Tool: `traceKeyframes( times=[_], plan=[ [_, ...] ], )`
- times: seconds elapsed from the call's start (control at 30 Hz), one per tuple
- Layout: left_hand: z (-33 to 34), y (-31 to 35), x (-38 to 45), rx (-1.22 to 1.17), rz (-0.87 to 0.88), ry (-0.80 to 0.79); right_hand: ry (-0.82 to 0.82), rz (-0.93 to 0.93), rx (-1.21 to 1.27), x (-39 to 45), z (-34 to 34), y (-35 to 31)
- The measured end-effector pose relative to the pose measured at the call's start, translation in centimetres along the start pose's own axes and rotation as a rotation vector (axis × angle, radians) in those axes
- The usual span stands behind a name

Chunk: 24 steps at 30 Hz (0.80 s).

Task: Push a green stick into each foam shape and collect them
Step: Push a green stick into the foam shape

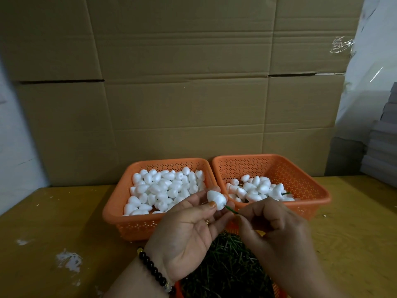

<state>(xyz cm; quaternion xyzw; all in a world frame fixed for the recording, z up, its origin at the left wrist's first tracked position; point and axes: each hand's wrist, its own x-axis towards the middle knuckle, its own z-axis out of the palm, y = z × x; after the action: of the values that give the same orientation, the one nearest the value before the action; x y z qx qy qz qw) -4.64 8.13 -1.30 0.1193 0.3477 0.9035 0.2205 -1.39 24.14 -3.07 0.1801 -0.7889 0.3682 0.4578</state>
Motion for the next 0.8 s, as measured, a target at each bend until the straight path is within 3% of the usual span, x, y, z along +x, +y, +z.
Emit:
traceKeyframes(
  times=[0.8],
  plan=[
    [0.74,-0.83,-0.04,0.047,-0.029,0.059,-0.051,0.016,-0.022,-0.18,0.10,0.55]
  ],
)
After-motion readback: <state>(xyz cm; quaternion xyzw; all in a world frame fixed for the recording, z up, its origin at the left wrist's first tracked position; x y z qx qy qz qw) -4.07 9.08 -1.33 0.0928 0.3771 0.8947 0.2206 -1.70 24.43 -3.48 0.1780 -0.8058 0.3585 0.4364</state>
